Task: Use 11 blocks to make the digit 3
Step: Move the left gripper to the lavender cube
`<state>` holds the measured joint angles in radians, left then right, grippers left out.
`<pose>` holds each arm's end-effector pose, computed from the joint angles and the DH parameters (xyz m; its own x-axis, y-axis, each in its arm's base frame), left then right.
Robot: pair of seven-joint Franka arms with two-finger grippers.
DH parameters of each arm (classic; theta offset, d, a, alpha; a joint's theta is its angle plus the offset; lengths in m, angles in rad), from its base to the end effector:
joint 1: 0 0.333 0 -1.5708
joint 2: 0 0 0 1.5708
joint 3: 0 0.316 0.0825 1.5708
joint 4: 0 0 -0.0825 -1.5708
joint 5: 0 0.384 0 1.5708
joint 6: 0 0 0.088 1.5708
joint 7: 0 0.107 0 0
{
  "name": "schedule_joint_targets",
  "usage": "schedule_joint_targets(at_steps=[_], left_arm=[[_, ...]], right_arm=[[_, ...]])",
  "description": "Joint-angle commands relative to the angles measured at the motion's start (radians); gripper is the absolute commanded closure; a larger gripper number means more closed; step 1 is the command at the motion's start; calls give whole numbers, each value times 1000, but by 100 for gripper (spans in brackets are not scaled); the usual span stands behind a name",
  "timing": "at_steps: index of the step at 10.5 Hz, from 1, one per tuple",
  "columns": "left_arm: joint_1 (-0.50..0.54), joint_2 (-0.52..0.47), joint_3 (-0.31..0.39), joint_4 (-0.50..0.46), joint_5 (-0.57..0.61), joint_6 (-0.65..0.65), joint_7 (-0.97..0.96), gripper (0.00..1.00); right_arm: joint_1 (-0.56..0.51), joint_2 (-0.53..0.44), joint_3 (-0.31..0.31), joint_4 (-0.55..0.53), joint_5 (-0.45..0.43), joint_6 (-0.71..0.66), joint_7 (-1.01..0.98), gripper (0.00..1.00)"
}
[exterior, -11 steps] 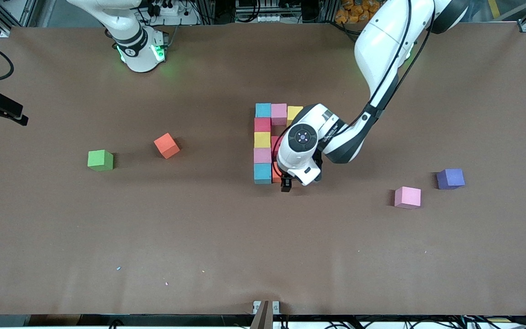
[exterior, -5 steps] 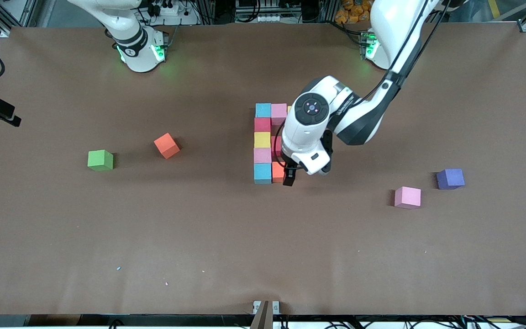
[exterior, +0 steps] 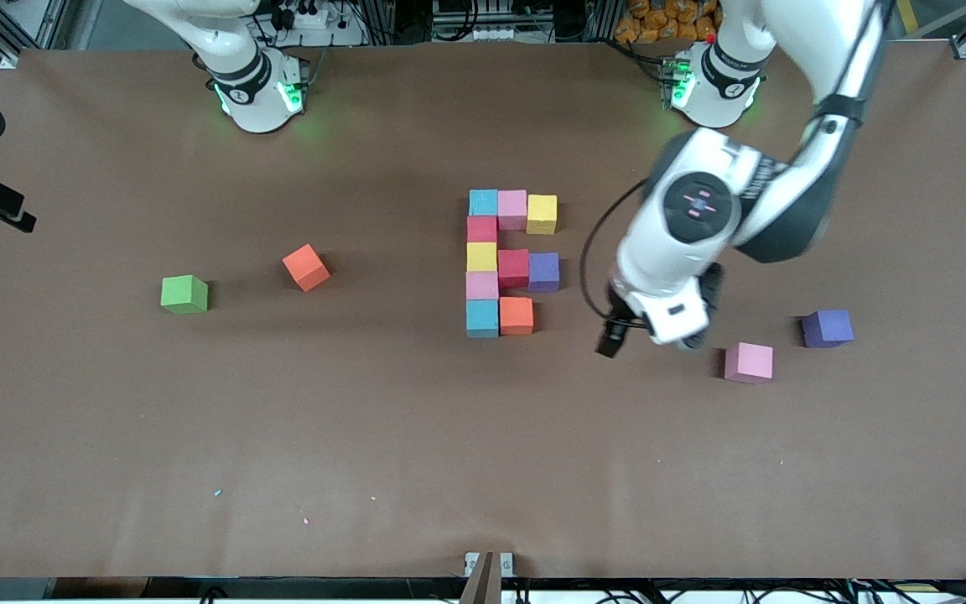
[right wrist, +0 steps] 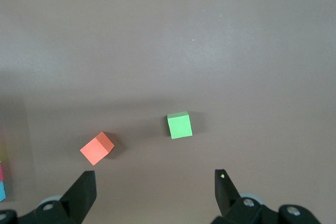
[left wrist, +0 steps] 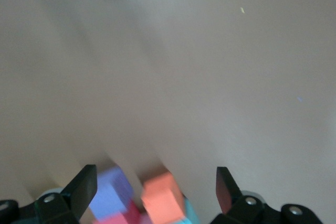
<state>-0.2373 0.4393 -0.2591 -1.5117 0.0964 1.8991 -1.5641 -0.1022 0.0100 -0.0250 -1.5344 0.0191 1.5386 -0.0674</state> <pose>0.6107 -0.2943 0.4144 0.4916 0.8706 -0.0194 0.8698 -0.4920 -0.0366 0.5505 -0.0682 0.6333 0.9982 -0.0592 -0.0045 -0.0592 -0.9981 -0.0192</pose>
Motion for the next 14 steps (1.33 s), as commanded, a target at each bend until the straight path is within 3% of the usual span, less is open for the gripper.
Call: schedule_joint_targets(at_steps=[1,5,6,8,14], left_arm=[[158,-22,-14,-45,8,-60,296,0],[357,4,-12,-64,13,-58,762,0],[360,13,-9,-67,20,-45,792,0],[362,45,-12,-65,148,-31,843,0],[363,116,-12,-59,166,26,904,0]], right_arm=[[-22,4,13,20,16,-6,-8,0],[-24,4,13,22,16,-6,-8,0],[-22,4,13,22,16,-6,-8,0],[-24,4,13,22,16,-5,-9,0],[-28,5,13,28,16,-5,-11,0]])
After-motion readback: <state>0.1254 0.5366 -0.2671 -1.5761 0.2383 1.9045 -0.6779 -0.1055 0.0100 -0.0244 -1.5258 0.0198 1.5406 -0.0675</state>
